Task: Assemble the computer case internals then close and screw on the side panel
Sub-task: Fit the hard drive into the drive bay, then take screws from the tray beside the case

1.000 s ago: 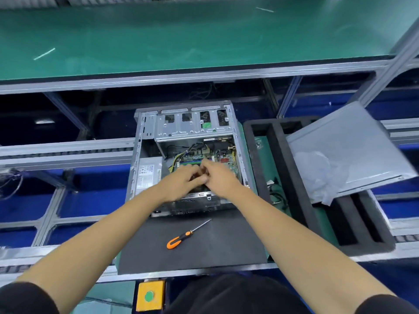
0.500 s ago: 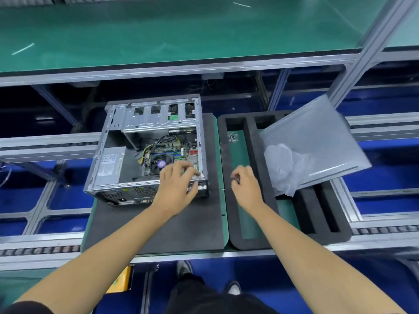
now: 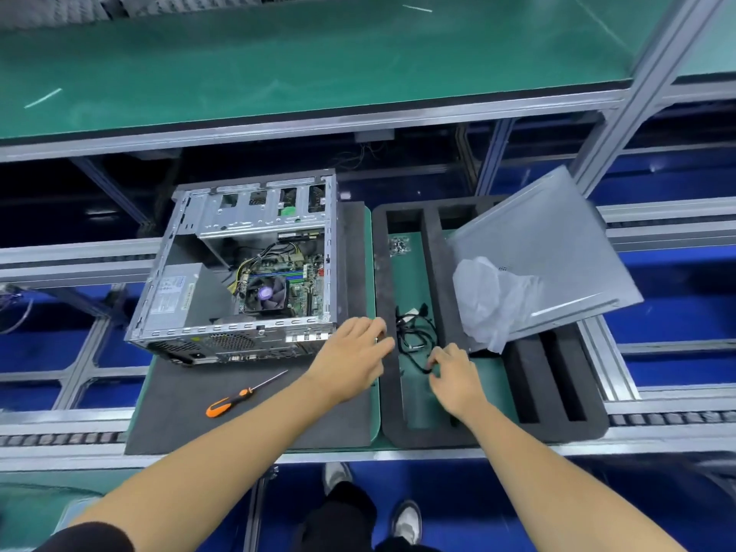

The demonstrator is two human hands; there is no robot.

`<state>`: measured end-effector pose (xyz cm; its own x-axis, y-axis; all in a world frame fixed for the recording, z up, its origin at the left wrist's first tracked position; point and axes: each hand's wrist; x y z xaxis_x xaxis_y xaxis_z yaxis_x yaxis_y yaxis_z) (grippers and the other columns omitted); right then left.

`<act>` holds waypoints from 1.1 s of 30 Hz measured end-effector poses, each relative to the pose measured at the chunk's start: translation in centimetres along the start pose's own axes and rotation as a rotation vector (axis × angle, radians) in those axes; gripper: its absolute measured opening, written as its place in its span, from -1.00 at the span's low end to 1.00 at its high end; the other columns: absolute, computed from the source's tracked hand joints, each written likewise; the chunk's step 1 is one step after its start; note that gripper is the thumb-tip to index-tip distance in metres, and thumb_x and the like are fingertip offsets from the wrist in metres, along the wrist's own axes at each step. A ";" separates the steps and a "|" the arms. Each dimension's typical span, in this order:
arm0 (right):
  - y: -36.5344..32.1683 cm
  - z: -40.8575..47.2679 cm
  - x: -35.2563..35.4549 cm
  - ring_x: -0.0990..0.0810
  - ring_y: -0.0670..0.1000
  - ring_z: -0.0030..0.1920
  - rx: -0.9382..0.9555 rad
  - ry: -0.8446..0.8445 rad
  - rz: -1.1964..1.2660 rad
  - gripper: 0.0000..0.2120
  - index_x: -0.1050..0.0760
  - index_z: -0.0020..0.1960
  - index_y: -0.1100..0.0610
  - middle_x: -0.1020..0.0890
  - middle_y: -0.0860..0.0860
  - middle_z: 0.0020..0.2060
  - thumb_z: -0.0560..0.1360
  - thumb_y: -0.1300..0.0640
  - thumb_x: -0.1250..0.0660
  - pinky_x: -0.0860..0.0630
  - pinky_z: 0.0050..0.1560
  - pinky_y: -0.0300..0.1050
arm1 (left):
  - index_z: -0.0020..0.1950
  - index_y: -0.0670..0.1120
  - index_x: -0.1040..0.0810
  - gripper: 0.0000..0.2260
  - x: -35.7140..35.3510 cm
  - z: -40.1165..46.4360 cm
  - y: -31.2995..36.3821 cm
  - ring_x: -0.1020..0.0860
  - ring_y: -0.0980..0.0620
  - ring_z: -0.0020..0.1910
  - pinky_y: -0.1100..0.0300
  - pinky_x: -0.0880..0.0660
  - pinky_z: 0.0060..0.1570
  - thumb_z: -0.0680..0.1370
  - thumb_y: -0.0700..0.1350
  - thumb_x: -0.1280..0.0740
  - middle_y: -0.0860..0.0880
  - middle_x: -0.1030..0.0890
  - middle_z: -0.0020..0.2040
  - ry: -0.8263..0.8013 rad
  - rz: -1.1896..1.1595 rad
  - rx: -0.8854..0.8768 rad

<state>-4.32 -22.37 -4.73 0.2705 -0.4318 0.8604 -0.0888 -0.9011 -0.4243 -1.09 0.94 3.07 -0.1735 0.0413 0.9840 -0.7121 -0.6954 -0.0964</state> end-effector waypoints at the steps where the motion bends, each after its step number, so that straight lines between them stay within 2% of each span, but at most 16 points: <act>1: 0.0 0.5 0.2 -0.41 0.09 0.17 0.015 0.003 -0.021 -0.81 -0.52 0.12 0.02 -0.45 0.00 0.12 0.53 0.20 -0.29 -0.38 0.15 -0.04 | 0.07 -0.04 -0.50 -0.77 0.5 1.4 0.2 -0.46 -0.12 0.02 0.04 -0.38 0.08 0.45 -0.07 -0.39 -0.07 -0.50 0.07 -0.051 0.019 -0.008; 3: 0.1 1.7 0.7 -0.38 0.13 0.16 0.033 0.012 -0.047 -0.79 -0.54 0.13 0.03 -0.46 0.04 0.13 0.52 0.20 -0.30 -0.40 0.17 0.00 | 0.13 -0.05 -0.53 -0.76 1.4 5.0 0.2 -0.48 -0.12 0.02 0.04 -0.41 0.01 0.48 -0.07 -0.39 -0.07 -0.53 0.04 -0.172 0.047 -0.011; 7: 0.6 4.9 1.8 -0.37 0.14 0.19 0.027 0.036 -0.064 -0.76 -0.53 0.14 0.05 -0.43 0.04 0.14 0.50 0.20 -0.31 -0.33 0.25 0.00 | 0.26 0.03 -0.51 -0.78 2.2 13.7 -3.4 -0.45 -0.10 0.21 0.08 -0.33 -0.02 0.61 -0.09 -0.31 -0.06 -0.53 0.19 -0.462 -0.081 0.154; 10: 1.2 7.4 2.0 -0.36 0.12 0.18 0.035 0.038 -0.087 -0.80 -0.50 0.10 0.05 -0.39 0.02 0.13 0.49 0.20 -0.31 -0.33 0.22 0.00 | 0.33 0.04 -0.51 -0.73 1.1 19.7 -6.9 -0.47 -0.10 0.29 0.02 -0.41 0.00 0.63 -0.05 -0.32 -0.04 -0.53 0.30 -0.600 -0.155 0.239; 13: 1.6 10.0 1.8 -0.37 0.12 0.13 0.071 0.060 -0.125 -0.81 -0.47 0.09 0.03 -0.36 0.02 0.11 0.48 0.15 -0.34 -0.37 0.22 0.04 | 0.38 -0.01 -0.50 -0.69 -1.3 23.4 -10.0 -0.50 -0.11 0.30 -0.04 -0.50 0.09 0.63 -0.06 -0.29 -0.05 -0.52 0.35 -0.645 -0.154 0.290; 16: 1.5 12.7 2.2 -0.37 0.12 0.07 0.083 0.060 -0.161 -0.78 -0.45 0.13 0.05 -0.38 0.05 0.13 0.50 0.14 -0.34 -0.38 0.15 0.02 | 0.38 -0.09 -0.45 -0.67 -4.8 25.8 -12.3 -0.51 -0.14 0.26 -0.04 -0.50 0.01 0.61 -0.15 -0.32 -0.11 -0.51 0.30 -0.689 -0.131 0.325; 19: 1.6 14.6 2.7 -0.39 0.15 0.04 0.097 0.073 -0.156 -0.79 -0.49 0.11 0.08 -0.42 0.07 0.11 0.48 0.20 -0.34 -0.41 0.11 0.05 | 0.46 -0.11 -0.35 -0.57 -8.0 27.5 -14.1 -0.40 -0.16 0.35 -0.07 -0.47 0.09 0.61 -0.15 -0.34 -0.14 -0.44 0.34 -0.757 -0.137 0.346; 21: 1.8 15.0 2.6 -0.42 0.15 0.00 0.106 0.075 -0.145 -0.77 -0.51 0.07 0.07 -0.43 0.05 0.07 0.43 0.23 -0.35 -0.44 0.06 0.08 | 0.44 -0.14 -0.35 -0.58 -9.9 28.5 -15.0 -0.31 -0.16 0.39 -0.05 -0.41 0.21 0.61 -0.12 -0.35 -0.14 -0.41 0.36 -0.760 -0.054 0.324; 24: 2.5 15.0 2.0 -0.40 0.09 -0.09 0.125 0.125 -0.067 -0.71 -0.49 -0.04 0.04 -0.42 0.00 -0.01 0.30 0.29 -0.39 -0.46 -0.06 0.05 | 0.43 -0.13 -0.39 -0.56 -12.2 30.0 -16.0 -0.31 -0.15 0.37 0.01 -0.28 0.33 0.59 -0.05 -0.37 -0.14 -0.40 0.38 -0.703 0.129 0.246; 29: 2.8 15.2 1.6 -0.28 0.05 -0.12 0.164 0.177 -0.042 -0.69 -0.40 -0.08 0.03 -0.38 -0.01 -0.03 0.23 0.25 -0.37 -0.44 -0.14 0.00 | 0.52 -0.15 -0.29 -0.45 -15.5 32.5 -16.0 -0.33 -0.14 0.41 0.06 -0.23 0.41 0.60 -0.01 -0.37 -0.14 -0.38 0.42 -0.700 0.187 0.121; 33: 2.8 15.3 1.3 -0.32 0.08 -0.14 0.156 0.182 -0.087 -0.70 -0.42 -0.06 0.04 -0.41 0.01 -0.05 0.23 0.22 -0.35 -0.44 -0.16 0.02 | 0.61 -0.14 -0.11 -0.28 -17.1 33.3 -15.4 -0.45 -0.14 0.34 0.07 -0.30 0.33 0.58 -0.03 -0.42 -0.18 -0.34 0.47 -0.795 0.163 0.142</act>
<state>10.48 -24.88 -9.14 0.0924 -0.3655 0.9262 0.0798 -0.9245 -0.3727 35.51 -12.99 -7.26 0.3041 -0.5512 0.7770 -0.6174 -0.7352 -0.2799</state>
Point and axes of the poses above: each hand's wrist, its own z-axis towards the middle knuckle, its own x-axis out of the back of the hand, y = z × x
